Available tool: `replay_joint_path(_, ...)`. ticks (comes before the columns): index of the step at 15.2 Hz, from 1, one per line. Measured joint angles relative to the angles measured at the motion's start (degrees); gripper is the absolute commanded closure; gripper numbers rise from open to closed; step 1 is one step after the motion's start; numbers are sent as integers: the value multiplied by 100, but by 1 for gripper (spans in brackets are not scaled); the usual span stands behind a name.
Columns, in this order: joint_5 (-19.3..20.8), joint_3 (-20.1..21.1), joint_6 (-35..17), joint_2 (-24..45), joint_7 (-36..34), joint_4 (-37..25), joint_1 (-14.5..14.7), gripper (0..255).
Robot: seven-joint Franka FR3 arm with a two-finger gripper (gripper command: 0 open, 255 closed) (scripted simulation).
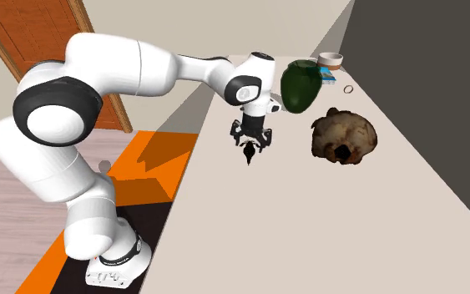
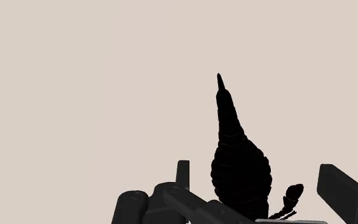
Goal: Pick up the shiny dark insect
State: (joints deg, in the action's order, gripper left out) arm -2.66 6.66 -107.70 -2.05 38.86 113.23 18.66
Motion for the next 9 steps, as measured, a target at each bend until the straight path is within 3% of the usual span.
replay_joint_path(4, 5, 0, -288, 69, 20, 220, 0, 0)
replay_joint_path(5, 6, 3, -315, 84, 17, 233, 2, 255)
replay_joint_path(9, 7, 3, -349, 89, 17, 250, 3, 255)
